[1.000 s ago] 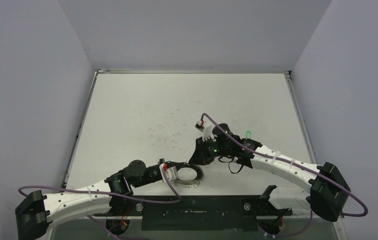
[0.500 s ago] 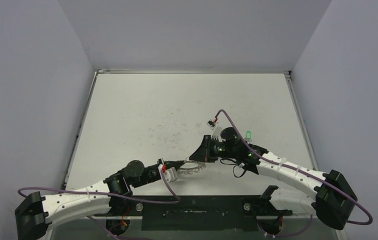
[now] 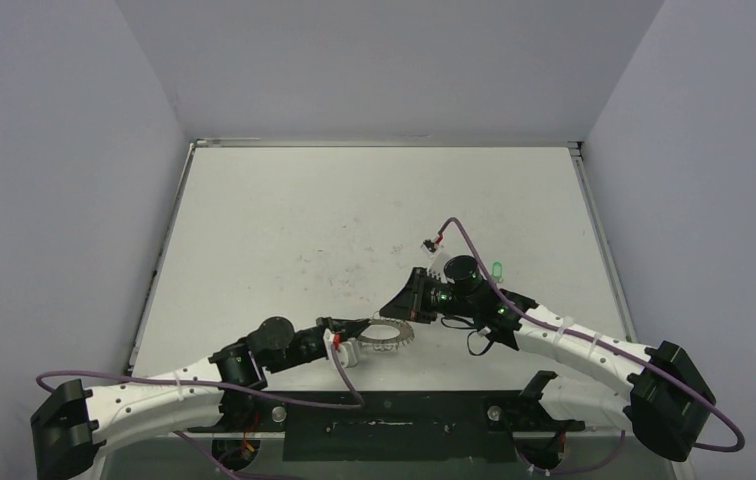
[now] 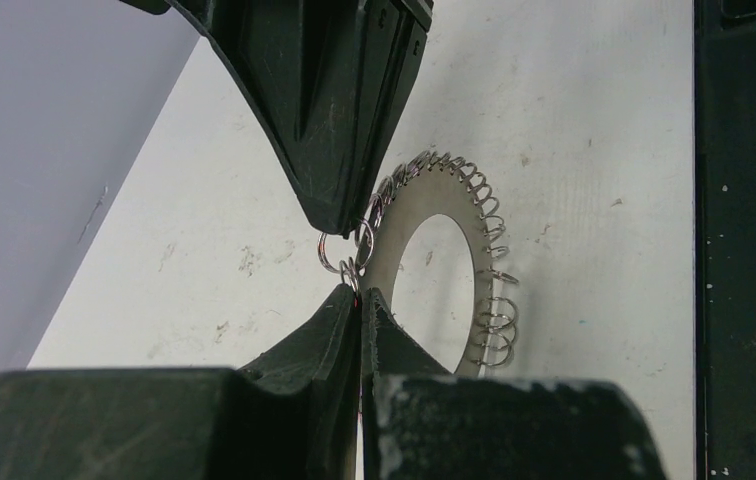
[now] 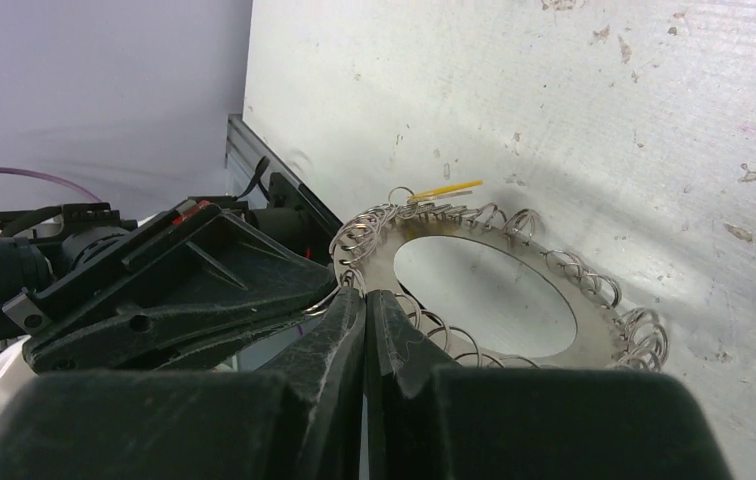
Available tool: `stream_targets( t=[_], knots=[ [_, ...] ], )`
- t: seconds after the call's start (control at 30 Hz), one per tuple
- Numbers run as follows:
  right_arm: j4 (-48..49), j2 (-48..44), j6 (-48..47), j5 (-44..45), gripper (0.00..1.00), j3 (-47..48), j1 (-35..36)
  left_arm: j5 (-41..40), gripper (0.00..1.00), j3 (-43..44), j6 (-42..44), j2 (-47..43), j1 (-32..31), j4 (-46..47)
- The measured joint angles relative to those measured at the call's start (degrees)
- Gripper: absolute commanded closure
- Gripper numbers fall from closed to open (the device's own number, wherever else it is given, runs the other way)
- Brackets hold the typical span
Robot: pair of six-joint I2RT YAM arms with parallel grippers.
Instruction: Put the keys on the keyring
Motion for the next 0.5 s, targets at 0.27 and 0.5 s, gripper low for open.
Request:
stream_targets(
  t=[0.27,0.5],
  knots=[
    [0.11,0.0,4.07,2.32,1.0,-0.07,-0.04,-0.07,1.0,1.4,1.7,1.6,0.0,-1.01],
    [0.17,0.48,9.49,3.54,1.0,-0.83,-0.04,-0.15,1.0,1.99,3.04,2.32,0.0,-2.19]
  ],
)
